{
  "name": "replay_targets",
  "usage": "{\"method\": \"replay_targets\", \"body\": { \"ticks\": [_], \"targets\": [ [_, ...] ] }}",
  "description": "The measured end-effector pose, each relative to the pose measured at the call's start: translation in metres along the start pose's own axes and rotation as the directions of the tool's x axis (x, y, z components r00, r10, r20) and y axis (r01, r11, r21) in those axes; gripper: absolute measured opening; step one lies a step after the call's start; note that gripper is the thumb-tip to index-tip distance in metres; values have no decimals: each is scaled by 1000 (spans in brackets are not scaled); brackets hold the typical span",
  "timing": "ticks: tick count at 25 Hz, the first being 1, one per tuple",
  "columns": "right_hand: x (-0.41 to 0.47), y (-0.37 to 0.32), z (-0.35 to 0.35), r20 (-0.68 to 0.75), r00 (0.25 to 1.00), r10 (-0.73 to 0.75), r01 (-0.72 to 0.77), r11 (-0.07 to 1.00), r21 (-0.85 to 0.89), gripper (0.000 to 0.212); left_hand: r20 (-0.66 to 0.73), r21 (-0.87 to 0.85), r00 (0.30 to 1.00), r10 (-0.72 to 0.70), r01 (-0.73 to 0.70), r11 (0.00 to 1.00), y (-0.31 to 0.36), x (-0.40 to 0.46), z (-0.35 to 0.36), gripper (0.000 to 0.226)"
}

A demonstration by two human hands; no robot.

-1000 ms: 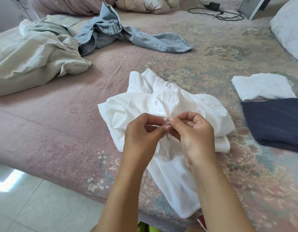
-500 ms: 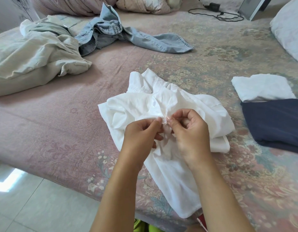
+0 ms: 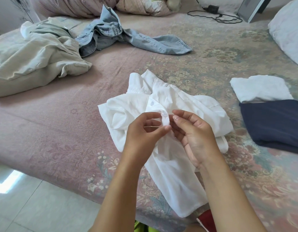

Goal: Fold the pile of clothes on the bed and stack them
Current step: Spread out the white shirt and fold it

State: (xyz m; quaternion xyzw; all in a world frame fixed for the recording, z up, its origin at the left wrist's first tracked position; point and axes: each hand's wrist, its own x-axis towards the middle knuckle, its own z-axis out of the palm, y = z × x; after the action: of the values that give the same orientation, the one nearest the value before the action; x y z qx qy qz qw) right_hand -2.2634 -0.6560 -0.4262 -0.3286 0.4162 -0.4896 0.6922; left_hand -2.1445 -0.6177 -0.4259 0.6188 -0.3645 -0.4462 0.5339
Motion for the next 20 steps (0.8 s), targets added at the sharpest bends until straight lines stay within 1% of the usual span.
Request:
{"method": "replay_targets", "body": {
  "ticks": [1, 3, 4, 5, 6, 7, 8, 9, 10, 11, 12, 14, 15, 16, 17, 18, 19, 20],
  "targets": [
    [1, 0, -3, 10, 1000, 17, -17, 999, 34, 14, -4, 30, 1000, 9, -9, 1000, 0, 1, 2, 27],
    [3, -1, -10, 16, 1000, 9, -10, 998, 70, 14, -45, 31, 999, 13, -12, 999, 0, 3, 2, 24],
    [5, 0, -15, 12, 1000, -28, 28, 1000, 3, 15, -68, -1, 998, 8, -8, 1000, 1, 5, 1, 22],
    [7, 1, -21, 20, 996, -86, 88, 979, -181, 16, -82, -51, 997, -3, -1, 999, 2, 5, -1, 20],
    [9, 4, -27, 61, 991, -121, 136, 894, -428, 19, -87, -106, 996, -16, 6, 994, 3, 7, -4, 19],
    [11, 8, -31, 113, 988, -101, 150, 748, -646, 23, -92, -150, 995, -26, 12, 989, 4, 8, -8, 20],
    [12, 12, -34, 147, 987, -62, 156, 586, -795, 27, -106, -168, 994, -30, 12, 986, 3, 10, -12, 22],
    [13, 16, -36, 162, 985, -64, 174, 448, -877, 28, -131, -157, 991, -25, 4, 988, 2, 12, -16, 25],
    [16, 19, -37, 162, 980, -119, 195, 365, -910, 22, -155, -132, 988, -12, -9, 991, 1, 13, -19, 27],
    [17, 18, -36, 141, 973, -183, 198, 345, -918, 13, -172, -104, 985, 4, -22, 994, 0, 14, -21, 28],
    [17, 16, -36, 113, 968, -225, 193, 377, -906, 7, -182, -80, 983, 21, -36, 996, -1, 14, -23, 27],
    [14, 8, -34, 52, 973, -226, 164, 510, -844, 8, -214, -27, 974, 66, -74, 997, -2, 14, -26, 25],
    [11, 5, -33, 44, 975, -220, 164, 563, -810, 8, -242, 10, 966, 90, -90, 996, -3, 14, -26, 24],
    [7, 3, -33, 56, 975, -215, 174, 584, -793, 8, -268, 38, 958, 106, -99, 994, -3, 15, -27, 24],
    [4, 2, -31, 89, 978, -190, 183, 569, -802, 9, -285, 43, 952, 108, -100, 994, -3, 16, -27, 23],
    [1, 3, -29, 124, 984, -124, 172, 531, -830, 11, -290, 26, 952, 99, -96, 995, -3, 17, -28, 23],
    [-2, 6, -28, 150, 988, -25, 142, 502, -853, 16, -284, 1, 955, 84, -87, 996, -3, 17, -27, 22],
    [-2, 10, -25, 156, 985, 78, 93, 519, -850, 24, -273, -8, 959, 73, -78, 997, -4, 17, -27, 22]
  ]
}}
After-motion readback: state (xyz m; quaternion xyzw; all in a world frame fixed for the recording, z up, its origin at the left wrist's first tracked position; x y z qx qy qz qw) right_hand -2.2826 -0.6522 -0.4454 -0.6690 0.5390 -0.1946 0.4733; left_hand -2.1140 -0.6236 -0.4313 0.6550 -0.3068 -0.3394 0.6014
